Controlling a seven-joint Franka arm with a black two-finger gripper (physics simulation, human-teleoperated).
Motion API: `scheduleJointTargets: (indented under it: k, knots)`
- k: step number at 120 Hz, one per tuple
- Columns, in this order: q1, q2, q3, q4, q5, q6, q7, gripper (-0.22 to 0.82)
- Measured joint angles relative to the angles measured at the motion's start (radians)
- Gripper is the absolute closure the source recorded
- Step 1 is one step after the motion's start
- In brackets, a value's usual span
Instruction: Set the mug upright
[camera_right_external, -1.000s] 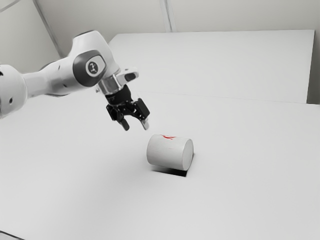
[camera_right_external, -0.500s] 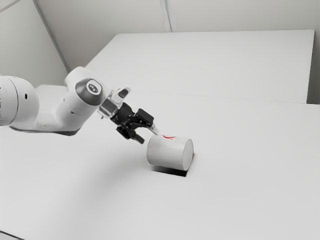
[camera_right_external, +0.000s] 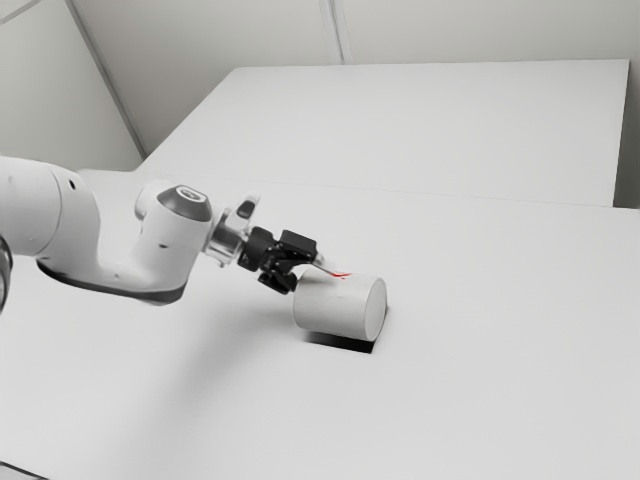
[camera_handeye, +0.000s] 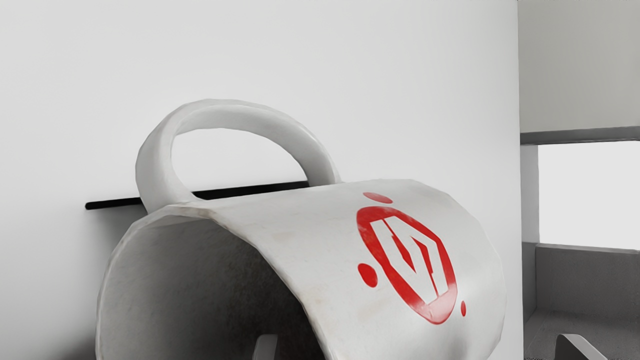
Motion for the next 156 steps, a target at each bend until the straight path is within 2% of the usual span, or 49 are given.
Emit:
scheduleJointTargets:
  k: [7, 12, 35, 50, 76, 103, 124, 156]
  knots:
    - [0.002, 0.004, 0.0, 0.0, -0.037, -0.022, 0.033, 0.02]
    - [0.004, 0.006, 0.0, 0.0, -0.058, -0.036, 0.055, 0.07]
    - [0.003, 0.007, 0.0, -0.002, -0.112, -0.077, 0.138, 0.47]
    - [0.003, 0.006, 0.0, -0.002, -0.122, -0.086, 0.18, 0.63]
    - [-0.005, -0.038, -0.005, -0.022, -0.126, -0.085, 0.234, 0.73]
    - [-0.016, -0.173, -0.003, -0.04, -0.092, -0.081, 0.262, 0.77]
    - [-0.029, -0.279, -0.004, 0.007, 0.201, -0.069, 0.185, 0.76]
    - [-0.029, -0.372, -0.016, 0.023, 0.758, -0.11, -0.086, 0.76]
